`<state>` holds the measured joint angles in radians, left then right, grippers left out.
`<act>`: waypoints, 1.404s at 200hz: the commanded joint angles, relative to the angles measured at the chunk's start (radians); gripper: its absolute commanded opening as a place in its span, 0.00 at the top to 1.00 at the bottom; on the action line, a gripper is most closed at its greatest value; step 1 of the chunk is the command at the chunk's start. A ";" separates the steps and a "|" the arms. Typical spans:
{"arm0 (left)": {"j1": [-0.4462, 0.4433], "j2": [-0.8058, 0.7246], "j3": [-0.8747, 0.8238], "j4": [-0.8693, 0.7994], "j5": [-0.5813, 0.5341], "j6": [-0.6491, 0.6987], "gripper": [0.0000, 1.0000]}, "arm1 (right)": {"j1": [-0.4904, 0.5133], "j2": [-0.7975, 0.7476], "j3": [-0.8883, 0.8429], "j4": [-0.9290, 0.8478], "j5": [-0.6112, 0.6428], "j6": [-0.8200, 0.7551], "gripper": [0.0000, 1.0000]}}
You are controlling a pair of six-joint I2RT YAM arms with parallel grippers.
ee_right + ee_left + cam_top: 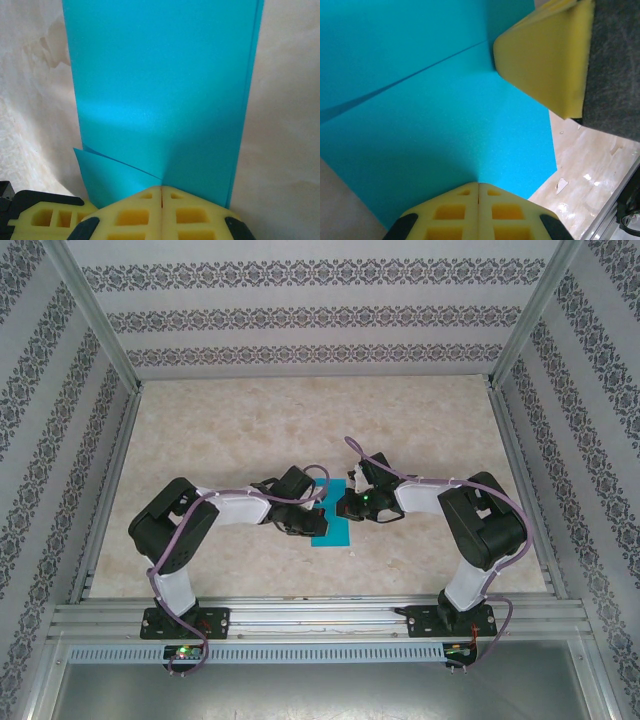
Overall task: Fold a paper plane with a square sheet of paper (fold left side to right side)
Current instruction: Fold the triangle a second time at the center of the table.
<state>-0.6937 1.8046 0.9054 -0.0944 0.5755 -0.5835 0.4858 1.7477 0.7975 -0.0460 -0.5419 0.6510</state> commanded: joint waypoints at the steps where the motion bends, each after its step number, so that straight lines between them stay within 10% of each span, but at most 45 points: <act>1: -0.013 -0.022 -0.059 -0.030 0.007 0.016 0.97 | -0.016 0.054 -0.023 -0.101 0.074 -0.025 1.00; 214: -0.005 -0.249 -0.245 0.040 -0.006 -0.030 0.84 | -0.028 -0.011 0.024 -0.084 -0.027 -0.026 1.00; 281: 0.085 -0.288 -0.227 0.155 -0.045 -0.071 0.58 | -0.034 -0.220 -0.023 -0.028 0.088 -0.039 0.49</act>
<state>-0.6464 1.5249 0.6590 -0.0132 0.5625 -0.6292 0.4541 1.6287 0.8146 -0.0998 -0.5556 0.6235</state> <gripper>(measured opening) 0.409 0.340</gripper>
